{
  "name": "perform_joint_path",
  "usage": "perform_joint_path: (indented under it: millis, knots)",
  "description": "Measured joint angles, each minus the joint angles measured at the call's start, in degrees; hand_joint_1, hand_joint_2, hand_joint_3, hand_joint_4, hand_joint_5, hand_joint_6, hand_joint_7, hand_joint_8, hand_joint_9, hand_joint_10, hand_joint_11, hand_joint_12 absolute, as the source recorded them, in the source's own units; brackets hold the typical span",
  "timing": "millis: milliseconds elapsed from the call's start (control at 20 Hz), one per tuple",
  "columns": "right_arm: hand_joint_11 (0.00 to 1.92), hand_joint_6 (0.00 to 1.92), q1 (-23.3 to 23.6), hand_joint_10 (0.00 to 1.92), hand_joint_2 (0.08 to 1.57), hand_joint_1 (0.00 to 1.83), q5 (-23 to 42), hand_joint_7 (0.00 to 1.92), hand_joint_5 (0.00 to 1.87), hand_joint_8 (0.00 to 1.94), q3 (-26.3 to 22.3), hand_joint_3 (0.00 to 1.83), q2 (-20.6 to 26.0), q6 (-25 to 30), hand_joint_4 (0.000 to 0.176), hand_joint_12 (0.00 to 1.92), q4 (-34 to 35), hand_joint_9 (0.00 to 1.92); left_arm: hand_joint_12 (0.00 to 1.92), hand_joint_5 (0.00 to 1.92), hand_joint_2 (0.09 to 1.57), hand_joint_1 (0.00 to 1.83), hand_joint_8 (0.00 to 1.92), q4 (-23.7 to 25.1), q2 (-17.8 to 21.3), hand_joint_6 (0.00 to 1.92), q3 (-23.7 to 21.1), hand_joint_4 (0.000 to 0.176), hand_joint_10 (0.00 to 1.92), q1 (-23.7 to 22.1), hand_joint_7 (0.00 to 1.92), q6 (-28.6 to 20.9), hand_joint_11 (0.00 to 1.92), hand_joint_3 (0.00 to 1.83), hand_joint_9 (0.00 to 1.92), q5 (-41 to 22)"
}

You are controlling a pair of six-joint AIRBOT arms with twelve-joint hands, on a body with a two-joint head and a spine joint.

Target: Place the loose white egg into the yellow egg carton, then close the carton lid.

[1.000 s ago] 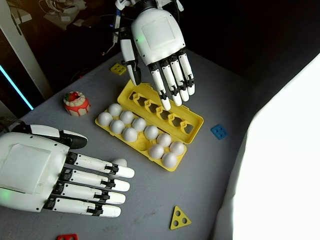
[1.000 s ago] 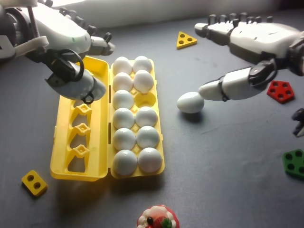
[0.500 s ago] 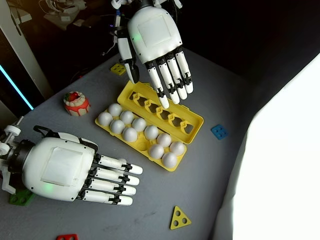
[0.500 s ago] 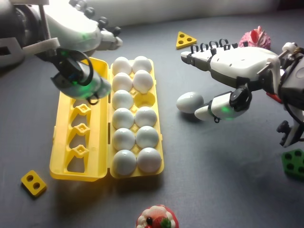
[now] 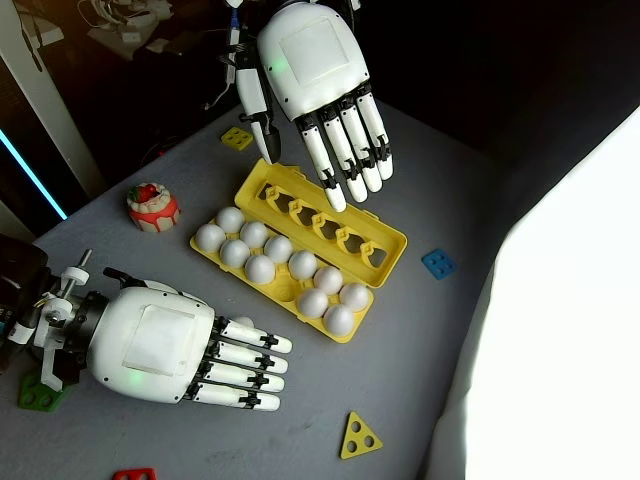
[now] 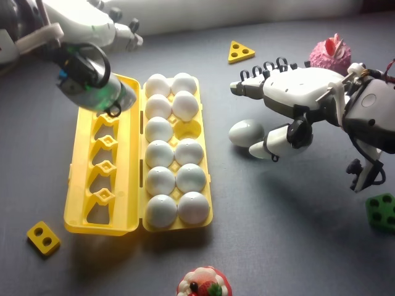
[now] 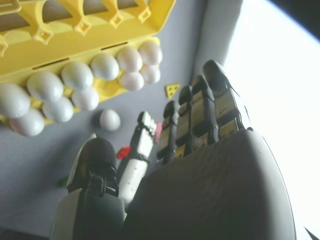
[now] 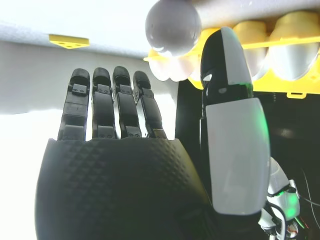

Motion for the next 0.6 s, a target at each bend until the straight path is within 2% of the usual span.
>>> perform_joint_path:
  millis: [50,100,150,350,500,600]
  knots:
    - [0.0,0.22,0.0,0.01,1.07,0.94,0.2,0.11,0.21,0.0,0.1,0.0,-0.3,0.2,0.0,0.0,0.0,0.04,0.53,0.07,1.36,0.15,0.0,0.1,-0.1,0.0,0.0,0.034,0.0,-0.1,0.11,0.1,0.0,0.0,0.12,0.0]
    - [0.0,0.47,0.0,0.0,1.08,0.93,0.4,0.11,0.11,0.0,0.5,0.0,-1.0,0.3,0.0,0.0,0.0,0.04,0.56,0.09,1.35,0.16,0.0,0.1,-0.4,0.0,0.0,0.033,0.0,-0.1,0.13,0.1,0.0,0.0,0.13,0.8]
    - [0.0,0.54,0.0,0.0,1.08,0.93,0.4,0.09,0.06,0.0,0.9,0.01,-1.7,0.5,0.0,0.0,0.0,0.04,0.55,0.09,1.36,0.14,0.0,-0.1,-0.7,0.0,0.0,0.036,0.0,-0.1,0.13,0.0,0.0,0.0,0.13,2.0]
    - [0.0,0.62,0.0,0.0,1.07,0.93,0.6,0.1,0.07,0.0,1.3,0.0,-3.1,2.1,0.0,0.0,0.0,0.04,0.56,0.1,1.36,0.15,0.0,-2.1,-1.2,0.01,0.0,0.025,0.01,-0.1,0.12,-2.2,0.0,0.0,0.14,4.1]
    - [0.0,0.68,0.0,0.0,1.08,0.93,2.5,0.09,0.03,0.0,1.4,0.0,-3.8,2.3,0.0,0.0,0.1,0.03,0.54,0.07,1.36,0.14,0.0,-3.0,-1.2,0.0,0.5,0.025,0.0,0.3,0.09,-6.4,0.0,0.0,0.11,2.0]
    - [0.0,0.67,0.0,0.01,1.07,0.94,2.9,0.09,0.02,0.0,1.6,0.0,-4.1,2.3,0.0,0.0,0.1,0.03,0.59,0.1,1.35,0.18,0.01,-3.2,-1.3,0.01,0.4,0.027,0.01,0.3,0.12,-6.6,0.0,0.0,0.13,2.5]
